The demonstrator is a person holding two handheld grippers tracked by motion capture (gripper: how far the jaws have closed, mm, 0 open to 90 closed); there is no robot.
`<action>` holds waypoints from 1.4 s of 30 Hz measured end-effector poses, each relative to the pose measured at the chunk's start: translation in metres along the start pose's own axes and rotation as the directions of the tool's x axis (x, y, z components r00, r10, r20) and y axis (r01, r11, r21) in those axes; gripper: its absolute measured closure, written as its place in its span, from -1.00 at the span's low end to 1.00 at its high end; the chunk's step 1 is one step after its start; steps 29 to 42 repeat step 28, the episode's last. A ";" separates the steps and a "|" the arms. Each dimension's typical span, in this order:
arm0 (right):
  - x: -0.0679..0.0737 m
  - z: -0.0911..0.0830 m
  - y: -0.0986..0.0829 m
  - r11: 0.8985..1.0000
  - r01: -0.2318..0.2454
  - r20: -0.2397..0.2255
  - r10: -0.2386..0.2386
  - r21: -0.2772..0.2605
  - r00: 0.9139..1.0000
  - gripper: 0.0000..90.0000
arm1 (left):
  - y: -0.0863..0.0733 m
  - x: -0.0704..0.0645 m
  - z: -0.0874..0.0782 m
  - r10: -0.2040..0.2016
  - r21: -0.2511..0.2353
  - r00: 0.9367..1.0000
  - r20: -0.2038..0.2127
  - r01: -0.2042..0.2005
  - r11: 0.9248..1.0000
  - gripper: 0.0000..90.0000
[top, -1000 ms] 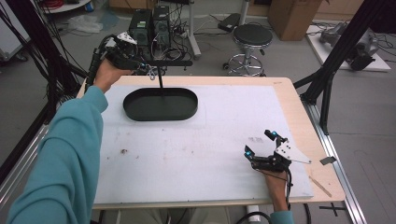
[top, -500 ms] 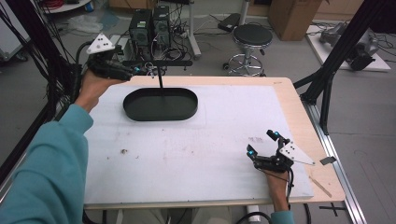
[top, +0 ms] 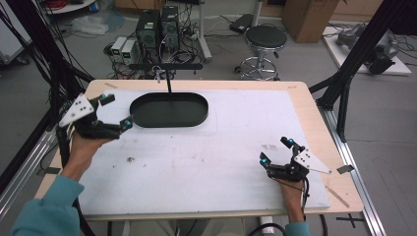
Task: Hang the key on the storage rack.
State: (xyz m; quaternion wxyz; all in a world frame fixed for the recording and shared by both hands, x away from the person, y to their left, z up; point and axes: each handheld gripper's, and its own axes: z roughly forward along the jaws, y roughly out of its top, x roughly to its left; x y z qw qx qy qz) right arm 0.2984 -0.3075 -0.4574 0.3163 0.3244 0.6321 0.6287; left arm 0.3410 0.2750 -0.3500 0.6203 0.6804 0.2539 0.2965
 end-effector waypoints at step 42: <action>0.001 0.000 0.000 1.000 0.000 0.001 0.000 0.009 1.000 -0.99 | -0.108 -0.050 -0.055 -0.097 -0.101 0.994 -0.055 0.091 0.991 -0.96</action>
